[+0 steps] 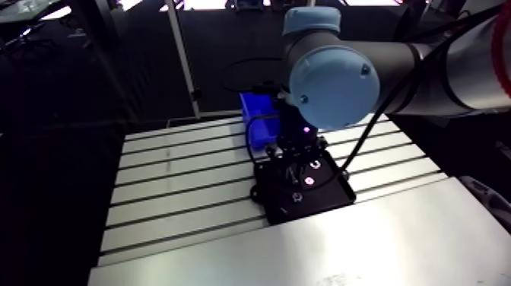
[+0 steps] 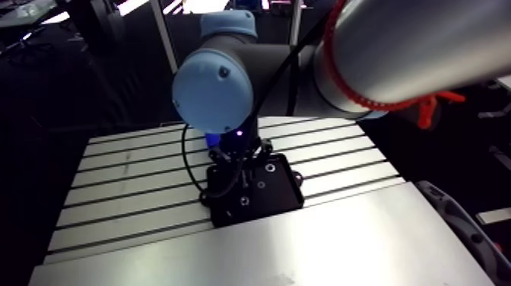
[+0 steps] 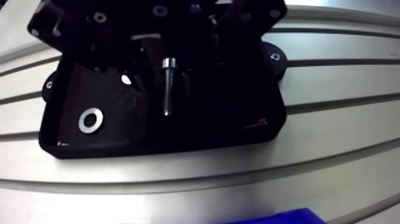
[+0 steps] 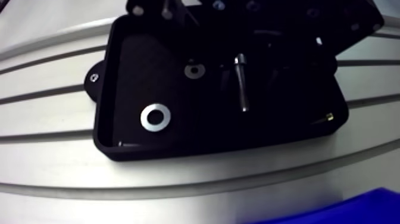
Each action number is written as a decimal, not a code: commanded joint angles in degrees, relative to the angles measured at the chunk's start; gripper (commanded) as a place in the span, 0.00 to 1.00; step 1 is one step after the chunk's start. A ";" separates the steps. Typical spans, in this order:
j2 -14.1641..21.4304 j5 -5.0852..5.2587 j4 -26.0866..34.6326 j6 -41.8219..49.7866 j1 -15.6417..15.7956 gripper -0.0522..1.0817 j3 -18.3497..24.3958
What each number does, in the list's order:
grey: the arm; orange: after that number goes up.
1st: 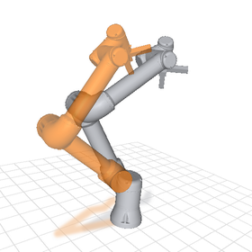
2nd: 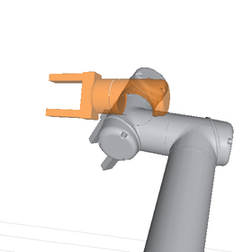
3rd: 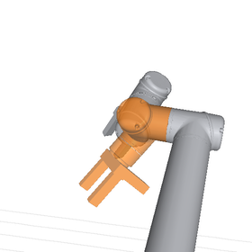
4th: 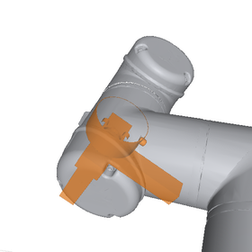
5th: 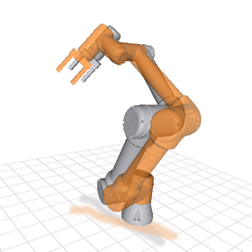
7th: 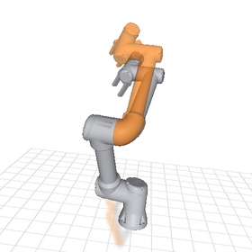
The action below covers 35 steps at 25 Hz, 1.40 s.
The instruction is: Pick up the M10 bolt from the tray and put it into the blue bin.
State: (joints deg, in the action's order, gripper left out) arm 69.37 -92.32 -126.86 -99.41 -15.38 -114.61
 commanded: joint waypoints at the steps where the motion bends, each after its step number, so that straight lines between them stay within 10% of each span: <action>1: -0.08 -0.01 -0.19 0.05 0.09 0.63 -0.04; 30: 0.36 0.08 -0.11 -0.48 -0.26 0.87 0.57; 35: 3.09 -1.59 1.74 -0.48 -0.35 0.90 1.54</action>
State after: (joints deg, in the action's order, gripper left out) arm 70.40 -92.56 -126.68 -99.87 -15.61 -113.92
